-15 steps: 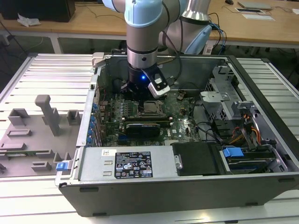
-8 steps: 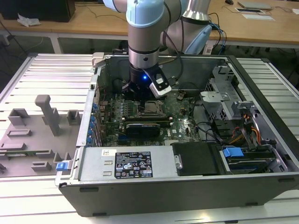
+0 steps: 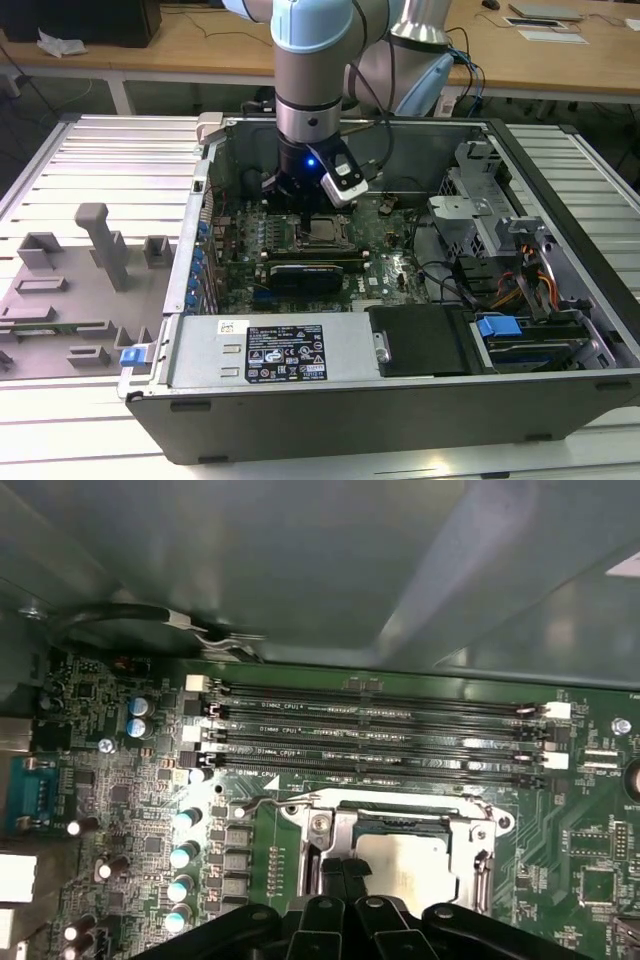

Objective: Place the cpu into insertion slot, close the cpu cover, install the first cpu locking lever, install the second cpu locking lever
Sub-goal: 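Close the cpu cover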

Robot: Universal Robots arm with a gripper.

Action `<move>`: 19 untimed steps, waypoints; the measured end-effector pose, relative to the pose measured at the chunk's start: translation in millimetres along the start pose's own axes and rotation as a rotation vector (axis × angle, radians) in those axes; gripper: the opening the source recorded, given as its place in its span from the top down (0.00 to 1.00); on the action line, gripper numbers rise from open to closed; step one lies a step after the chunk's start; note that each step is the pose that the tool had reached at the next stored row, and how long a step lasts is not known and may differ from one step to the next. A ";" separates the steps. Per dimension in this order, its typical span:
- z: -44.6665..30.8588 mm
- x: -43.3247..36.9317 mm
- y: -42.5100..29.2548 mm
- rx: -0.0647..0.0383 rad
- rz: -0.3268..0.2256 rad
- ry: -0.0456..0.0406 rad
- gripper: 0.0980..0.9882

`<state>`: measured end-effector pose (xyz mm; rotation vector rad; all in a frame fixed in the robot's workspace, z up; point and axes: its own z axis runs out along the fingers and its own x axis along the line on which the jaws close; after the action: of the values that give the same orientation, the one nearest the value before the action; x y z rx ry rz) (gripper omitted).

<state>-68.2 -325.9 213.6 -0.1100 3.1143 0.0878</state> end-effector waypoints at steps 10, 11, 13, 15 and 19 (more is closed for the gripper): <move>-3.2 0.4 0.2 0.007 -0.003 -0.0566 0.99; -2.9 0.2 0.2 0.007 -0.004 -0.0626 0.99; -2.9 -0.9 0.1 0.008 -0.003 -0.0626 0.99; -2.8 -4.7 -0.2 0.008 0.001 -0.0628 0.99; -2.7 -10.2 -0.6 0.012 0.017 -0.0632 0.99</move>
<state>-58.1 -325.9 216.5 -0.0789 3.0525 0.0717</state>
